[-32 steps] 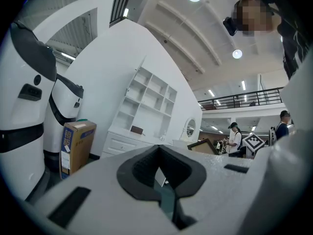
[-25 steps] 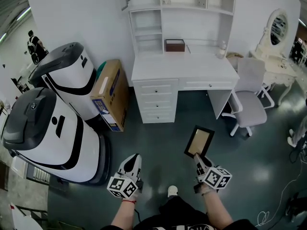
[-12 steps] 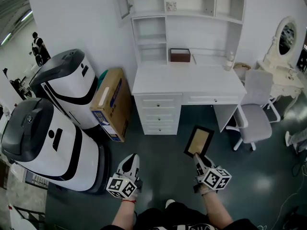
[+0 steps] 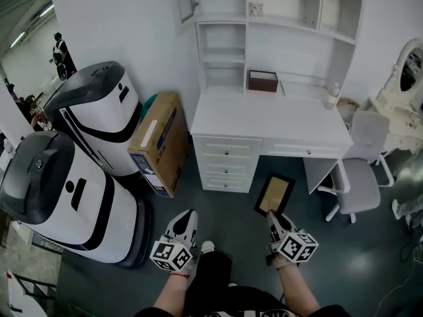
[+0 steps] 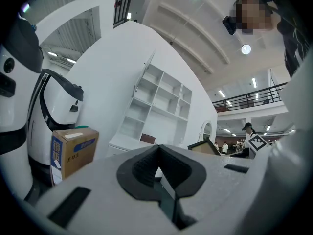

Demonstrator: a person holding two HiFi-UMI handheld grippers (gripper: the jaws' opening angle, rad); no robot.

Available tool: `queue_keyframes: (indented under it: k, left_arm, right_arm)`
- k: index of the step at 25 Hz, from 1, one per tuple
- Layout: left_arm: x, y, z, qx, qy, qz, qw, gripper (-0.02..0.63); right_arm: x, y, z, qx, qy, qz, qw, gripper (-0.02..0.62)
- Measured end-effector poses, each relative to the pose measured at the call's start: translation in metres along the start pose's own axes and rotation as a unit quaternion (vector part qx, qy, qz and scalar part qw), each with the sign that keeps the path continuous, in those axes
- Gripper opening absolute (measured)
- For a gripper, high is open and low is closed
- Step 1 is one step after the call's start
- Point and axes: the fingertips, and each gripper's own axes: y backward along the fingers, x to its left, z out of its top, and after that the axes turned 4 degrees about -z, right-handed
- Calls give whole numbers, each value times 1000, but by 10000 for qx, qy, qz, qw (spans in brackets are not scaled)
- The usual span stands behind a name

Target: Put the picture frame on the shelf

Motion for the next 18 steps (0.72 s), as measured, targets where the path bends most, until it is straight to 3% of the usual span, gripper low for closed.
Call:
queue_keyframes:
  k: [18]
  left_arm:
    - [115, -163, 39, 87, -8, -350, 9993, 3]
  right_arm:
    - [-11, -164, 53, 53, -5, -271, 9996, 58]
